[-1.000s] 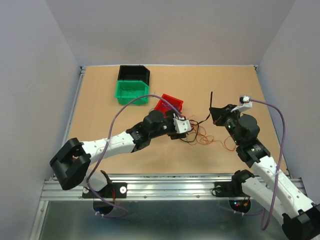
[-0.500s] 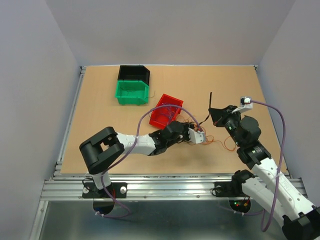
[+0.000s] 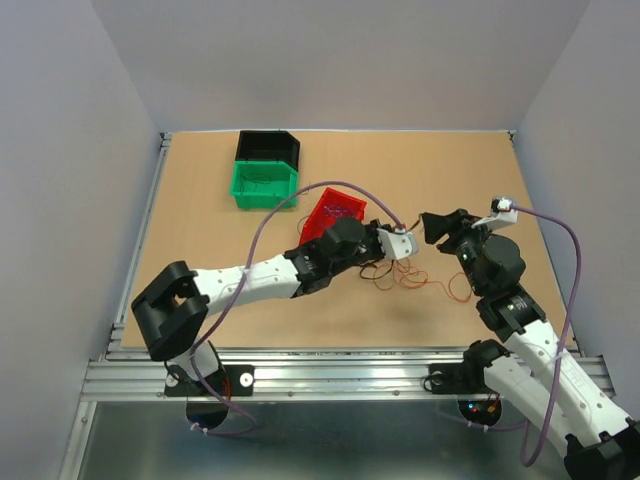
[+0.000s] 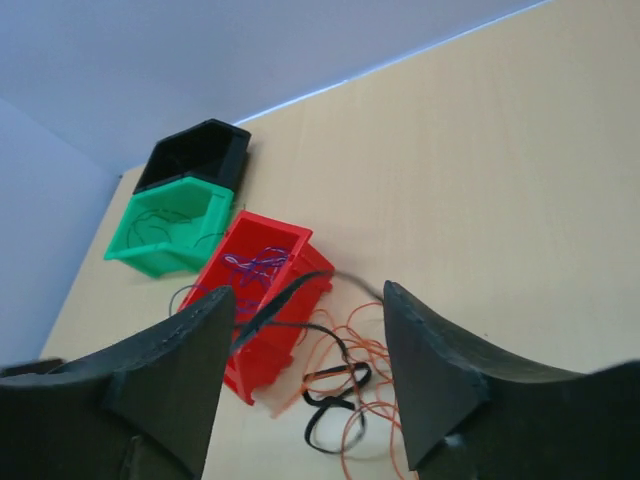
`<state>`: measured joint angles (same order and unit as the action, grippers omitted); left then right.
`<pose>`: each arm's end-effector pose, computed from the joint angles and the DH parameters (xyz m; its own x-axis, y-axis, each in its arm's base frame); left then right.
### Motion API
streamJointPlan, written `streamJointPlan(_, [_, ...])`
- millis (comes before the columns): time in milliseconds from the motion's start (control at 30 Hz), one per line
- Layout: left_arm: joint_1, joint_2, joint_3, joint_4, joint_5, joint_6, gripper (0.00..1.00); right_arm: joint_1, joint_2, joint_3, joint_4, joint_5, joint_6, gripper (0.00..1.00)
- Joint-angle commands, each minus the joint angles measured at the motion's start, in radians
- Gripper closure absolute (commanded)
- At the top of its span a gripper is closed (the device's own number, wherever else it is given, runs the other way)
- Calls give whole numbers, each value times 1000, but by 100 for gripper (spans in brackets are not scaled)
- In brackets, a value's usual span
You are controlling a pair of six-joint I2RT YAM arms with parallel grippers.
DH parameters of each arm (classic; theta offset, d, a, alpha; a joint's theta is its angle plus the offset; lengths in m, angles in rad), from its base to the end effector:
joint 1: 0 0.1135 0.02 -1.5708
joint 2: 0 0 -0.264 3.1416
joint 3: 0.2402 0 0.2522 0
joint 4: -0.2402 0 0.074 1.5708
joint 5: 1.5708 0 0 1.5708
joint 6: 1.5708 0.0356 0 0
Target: Untangle the cables
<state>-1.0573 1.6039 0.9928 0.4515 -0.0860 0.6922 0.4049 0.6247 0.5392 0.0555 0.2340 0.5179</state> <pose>0.1853 -0.3224 0.2685 0.4672 0.4661 -0.7513 0.6858 0.3453 0.6406 0.1536 0.0569 0.3035 -0.1082 0.4776 -0.8719 -0.1342 0.8620 0.4888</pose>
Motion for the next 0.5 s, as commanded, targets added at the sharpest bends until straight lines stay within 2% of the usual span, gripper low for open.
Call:
streamJointPlan(0, [46, -179, 141, -115, 150, -154, 100, -8, 0, -5, -9, 87, -30, 27])
streamJointPlan(200, [170, -323, 214, -198, 183, -232, 100, -8, 56, -10, 17, 8, -105, 19])
streamJointPlan(267, [244, -340, 269, -237, 184, -252, 100, -8, 84, -2, 17, 5, -121, 19])
streamJointPlan(333, [337, -363, 299, -246, 263, -302, 100, -8, 115, 5, 23, -4, -121, 19])
streamJointPlan(367, [338, -371, 306, -246, 285, -319, 100, -8, 121, 5, 27, -15, -121, 20])
streamJointPlan(467, [408, -383, 357, -243, 243, -323, 100, -8, 159, 4, 56, -89, -147, 20])
